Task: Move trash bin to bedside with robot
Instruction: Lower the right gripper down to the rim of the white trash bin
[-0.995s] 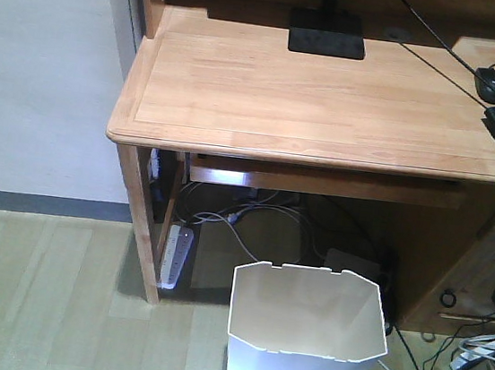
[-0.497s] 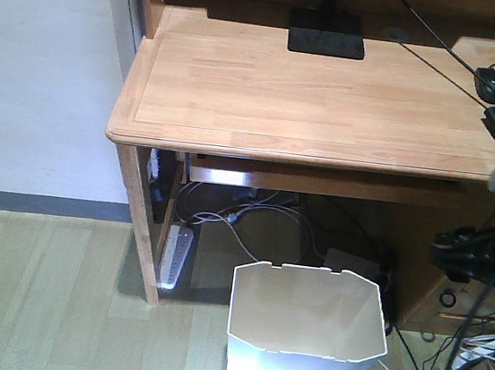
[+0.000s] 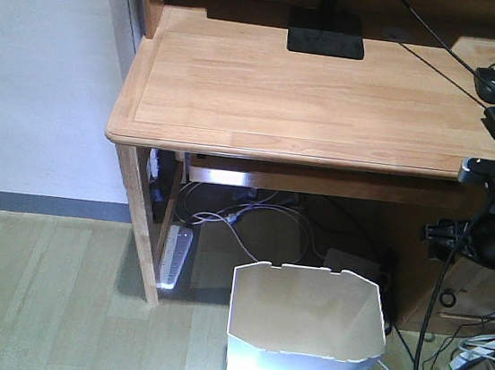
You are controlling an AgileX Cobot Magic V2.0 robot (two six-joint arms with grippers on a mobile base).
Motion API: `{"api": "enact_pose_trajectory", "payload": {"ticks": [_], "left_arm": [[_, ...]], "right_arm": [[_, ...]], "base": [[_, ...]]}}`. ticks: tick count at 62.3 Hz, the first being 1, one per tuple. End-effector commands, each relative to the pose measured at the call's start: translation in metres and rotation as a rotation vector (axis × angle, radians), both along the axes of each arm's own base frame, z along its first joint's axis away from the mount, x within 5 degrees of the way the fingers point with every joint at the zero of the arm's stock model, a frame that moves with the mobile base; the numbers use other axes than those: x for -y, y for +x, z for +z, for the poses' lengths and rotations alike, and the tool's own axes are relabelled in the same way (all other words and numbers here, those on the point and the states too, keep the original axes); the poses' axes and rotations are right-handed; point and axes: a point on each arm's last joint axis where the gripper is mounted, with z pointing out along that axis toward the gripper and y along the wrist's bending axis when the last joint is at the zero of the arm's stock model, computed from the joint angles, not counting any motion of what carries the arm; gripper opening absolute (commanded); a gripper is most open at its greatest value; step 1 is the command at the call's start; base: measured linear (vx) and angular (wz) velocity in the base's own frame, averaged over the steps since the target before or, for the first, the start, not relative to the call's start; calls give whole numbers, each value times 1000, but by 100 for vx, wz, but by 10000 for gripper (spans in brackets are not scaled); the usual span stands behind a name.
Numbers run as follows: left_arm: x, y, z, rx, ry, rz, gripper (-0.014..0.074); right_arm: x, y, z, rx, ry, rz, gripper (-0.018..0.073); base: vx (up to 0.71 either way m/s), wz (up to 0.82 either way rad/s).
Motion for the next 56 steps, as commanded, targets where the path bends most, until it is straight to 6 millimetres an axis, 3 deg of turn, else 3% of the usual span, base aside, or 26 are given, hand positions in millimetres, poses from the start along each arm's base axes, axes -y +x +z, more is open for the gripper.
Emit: {"api": "enact_pose_trajectory", "payload": {"ticks": [1,19,34,56], "left_arm": [[0,1,-2,60,-14,-4,-6],[0,1,-2,60,-14,-4,-6],[0,1,-2,60,-14,-4,-6],[0,1,-2,60,-14,-4,-6]], "right_arm": [[6,17,-6,36,32,21,549],[6,40,-69,82,27,92,549],[5,54,-127,-44,56,133,549],[7,75,-194,-123,70,136,549]], "base": [[0,0],[0,-1],[0,0],[0,0]]}}
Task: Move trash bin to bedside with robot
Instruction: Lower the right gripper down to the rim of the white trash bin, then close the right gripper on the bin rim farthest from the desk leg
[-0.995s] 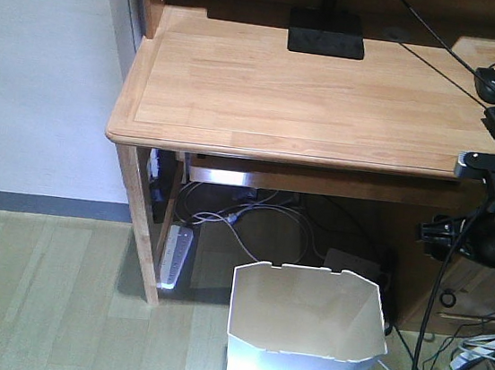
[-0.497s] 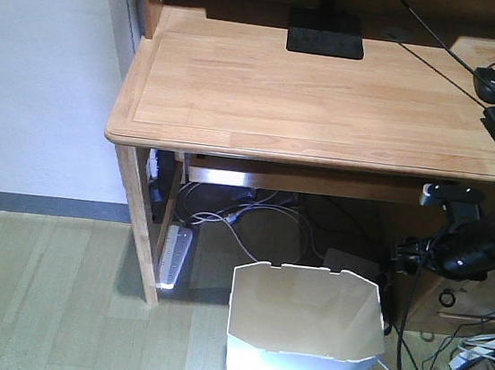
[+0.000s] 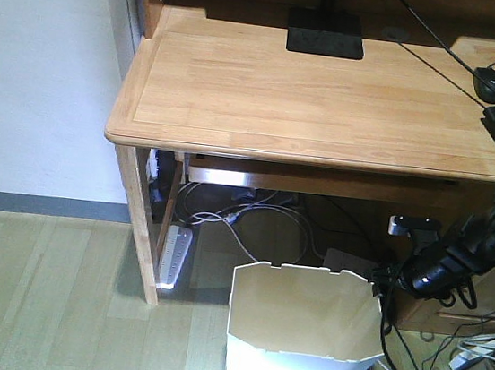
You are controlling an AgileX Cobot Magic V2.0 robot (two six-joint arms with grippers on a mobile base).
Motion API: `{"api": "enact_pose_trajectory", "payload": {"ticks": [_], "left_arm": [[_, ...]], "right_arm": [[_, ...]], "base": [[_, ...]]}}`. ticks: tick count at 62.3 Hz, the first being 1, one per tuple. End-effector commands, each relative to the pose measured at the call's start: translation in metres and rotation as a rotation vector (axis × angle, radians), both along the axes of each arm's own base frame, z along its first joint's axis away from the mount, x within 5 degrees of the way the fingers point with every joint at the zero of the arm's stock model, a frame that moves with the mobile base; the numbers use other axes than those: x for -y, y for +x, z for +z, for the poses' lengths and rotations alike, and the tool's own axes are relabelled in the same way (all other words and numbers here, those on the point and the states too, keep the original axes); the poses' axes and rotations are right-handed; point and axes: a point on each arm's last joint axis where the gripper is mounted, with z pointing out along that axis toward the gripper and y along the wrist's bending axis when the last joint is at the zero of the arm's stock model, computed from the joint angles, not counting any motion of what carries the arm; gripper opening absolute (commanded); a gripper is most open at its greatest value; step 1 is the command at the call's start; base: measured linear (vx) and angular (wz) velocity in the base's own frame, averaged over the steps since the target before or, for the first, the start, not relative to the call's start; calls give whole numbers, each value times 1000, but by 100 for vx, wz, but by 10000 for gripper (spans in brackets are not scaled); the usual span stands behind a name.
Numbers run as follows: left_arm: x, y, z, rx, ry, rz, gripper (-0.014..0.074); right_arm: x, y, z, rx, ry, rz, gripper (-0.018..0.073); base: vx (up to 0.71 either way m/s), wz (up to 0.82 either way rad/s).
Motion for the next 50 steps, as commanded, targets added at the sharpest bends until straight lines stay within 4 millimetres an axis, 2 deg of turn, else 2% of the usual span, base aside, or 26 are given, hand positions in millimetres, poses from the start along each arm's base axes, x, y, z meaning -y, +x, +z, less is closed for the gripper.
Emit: {"api": "enact_pose_trajectory", "payload": {"ticks": [1,24,50], "left_arm": [[0,1,-2,60,-14,-4,-6],[0,1,-2,60,-14,-4,-6],[0,1,-2,60,-14,-4,-6]], "right_arm": [[4,17,2,53,-10,6,549],[4,18,-65,-29,3,3,549],[4,36,-98,-15,20,-19,549]], "base": [[0,0],[0,0],[0,0]]}}
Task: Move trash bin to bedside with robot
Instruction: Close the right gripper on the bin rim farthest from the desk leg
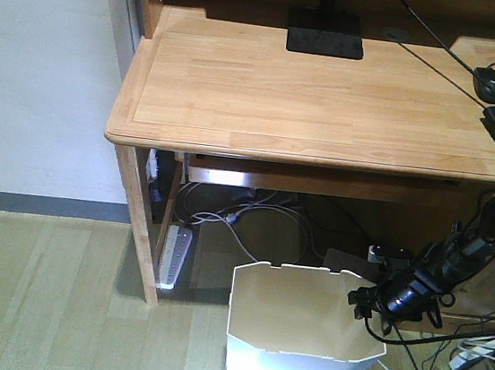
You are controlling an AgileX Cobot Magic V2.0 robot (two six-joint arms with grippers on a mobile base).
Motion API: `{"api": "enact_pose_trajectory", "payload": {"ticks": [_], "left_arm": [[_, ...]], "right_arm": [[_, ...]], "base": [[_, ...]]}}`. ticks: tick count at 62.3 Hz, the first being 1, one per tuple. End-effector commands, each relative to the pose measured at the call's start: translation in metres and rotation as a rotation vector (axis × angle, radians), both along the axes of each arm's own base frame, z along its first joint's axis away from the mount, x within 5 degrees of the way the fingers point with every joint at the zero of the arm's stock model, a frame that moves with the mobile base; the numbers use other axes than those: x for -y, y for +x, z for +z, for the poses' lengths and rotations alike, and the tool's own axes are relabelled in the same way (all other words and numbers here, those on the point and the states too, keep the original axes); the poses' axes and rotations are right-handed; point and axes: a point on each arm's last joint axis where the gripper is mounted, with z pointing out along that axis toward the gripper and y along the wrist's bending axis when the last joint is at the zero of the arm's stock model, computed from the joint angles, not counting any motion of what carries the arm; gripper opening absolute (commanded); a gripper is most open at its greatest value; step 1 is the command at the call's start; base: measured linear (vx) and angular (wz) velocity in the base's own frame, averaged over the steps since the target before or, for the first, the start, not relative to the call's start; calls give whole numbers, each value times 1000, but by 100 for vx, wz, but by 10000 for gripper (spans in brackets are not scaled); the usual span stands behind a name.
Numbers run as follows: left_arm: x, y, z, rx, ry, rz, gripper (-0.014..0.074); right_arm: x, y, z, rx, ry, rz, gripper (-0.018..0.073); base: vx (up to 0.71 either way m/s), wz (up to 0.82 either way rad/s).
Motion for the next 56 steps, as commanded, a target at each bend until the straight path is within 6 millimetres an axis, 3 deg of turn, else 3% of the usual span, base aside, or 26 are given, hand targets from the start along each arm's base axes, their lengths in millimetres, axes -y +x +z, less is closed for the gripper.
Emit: {"api": "enact_pose_trajectory", "payload": {"ticks": [1,25,42,49,56], "left_arm": [[0,1,-2,60,-14,-4,-6],[0,1,-2,60,-14,-4,-6],[0,1,-2,60,-14,-4,-6],[0,1,-2,60,-14,-4,-6],[0,1,-2,60,-14,-4,-6]], "right_arm": [[3,24,15,63,6,2,549],[4,41,-5,84,23,7,549],[1,40,-18,43,58,15,533],[1,39,-19,40,60,15,445],[1,39,-19,35,63,16,250]], "base": [[0,0],[0,0],[0,0],[0,0],[0,0]]}}
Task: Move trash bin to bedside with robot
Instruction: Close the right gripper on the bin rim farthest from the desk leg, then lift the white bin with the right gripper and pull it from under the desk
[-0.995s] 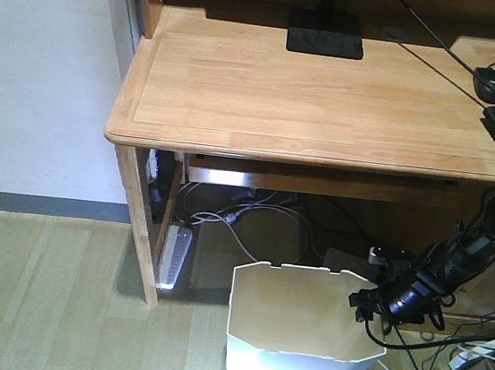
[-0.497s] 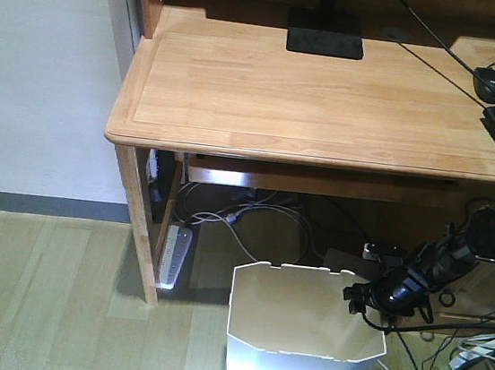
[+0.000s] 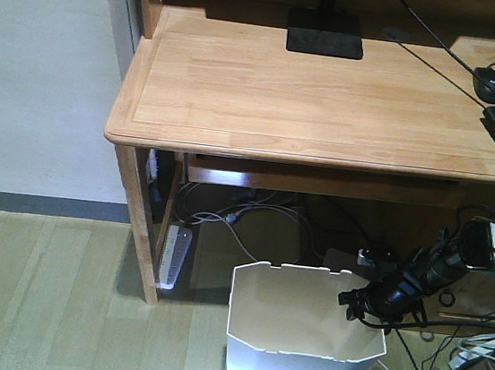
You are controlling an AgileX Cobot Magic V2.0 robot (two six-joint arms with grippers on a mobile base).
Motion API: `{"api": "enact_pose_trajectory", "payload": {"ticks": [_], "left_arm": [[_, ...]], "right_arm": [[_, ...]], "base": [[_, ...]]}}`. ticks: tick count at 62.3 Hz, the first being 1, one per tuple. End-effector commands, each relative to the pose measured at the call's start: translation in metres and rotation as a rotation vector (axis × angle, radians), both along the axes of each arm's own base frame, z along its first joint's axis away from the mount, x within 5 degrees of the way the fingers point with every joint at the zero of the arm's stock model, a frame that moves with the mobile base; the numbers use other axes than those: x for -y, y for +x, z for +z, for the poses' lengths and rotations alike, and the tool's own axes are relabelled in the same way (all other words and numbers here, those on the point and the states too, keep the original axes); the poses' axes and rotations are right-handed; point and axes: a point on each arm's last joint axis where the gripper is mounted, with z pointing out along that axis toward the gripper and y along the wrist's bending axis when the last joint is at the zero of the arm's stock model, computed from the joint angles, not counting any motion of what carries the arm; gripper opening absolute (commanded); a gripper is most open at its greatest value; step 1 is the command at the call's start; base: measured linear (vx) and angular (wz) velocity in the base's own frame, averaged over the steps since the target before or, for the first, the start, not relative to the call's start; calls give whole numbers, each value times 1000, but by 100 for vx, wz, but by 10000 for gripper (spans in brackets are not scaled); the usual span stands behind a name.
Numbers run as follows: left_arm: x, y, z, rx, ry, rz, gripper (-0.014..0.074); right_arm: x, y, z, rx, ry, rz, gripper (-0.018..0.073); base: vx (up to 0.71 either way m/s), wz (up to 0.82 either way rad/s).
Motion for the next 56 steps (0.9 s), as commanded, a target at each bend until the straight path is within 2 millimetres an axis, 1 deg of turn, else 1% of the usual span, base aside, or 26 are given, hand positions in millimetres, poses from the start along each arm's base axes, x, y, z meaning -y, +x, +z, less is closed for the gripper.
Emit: {"api": "enact_pose_trajectory", "payload": {"ticks": [1,8,9,18,22,29,42,46,52,56], "left_arm": [[0,1,-2,60,-14,-4,-6],[0,1,-2,60,-14,-4,-6],[0,1,-2,60,-14,-4,-6],[0,1,-2,60,-14,-4,-6],[0,1,-2,60,-14,-4,-6],[0,1,-2,60,-14,-4,-6],[0,1,-2,60,-14,-4,-6],[0,1,-2,60,-14,-4,-6],[0,1,-2,60,-14,-4,-6],[0,1,-2,60,-14,-4,-6]], "right_arm": [[4,21,25,57,4,0,218],[5,17,20,37,11,-9,-4],[6,16,19,35,12,-17,-17],[13,14,17,23,23,-61,-13],[18,15,21,22,33,-77,-11],[22,18,29,26,61,-47,-10],[21,23,48,24,183,-4,-8],[18,29,58,41,223,-1,-7],[17,34,71,70,242,3,-6],[17,34,81,95,232,1,-6]], "base": [[0,0],[0,0],[0,0],[0,0],[0,0],[0,0],[0,0],[0,0],[0,0],[0,0]]}}
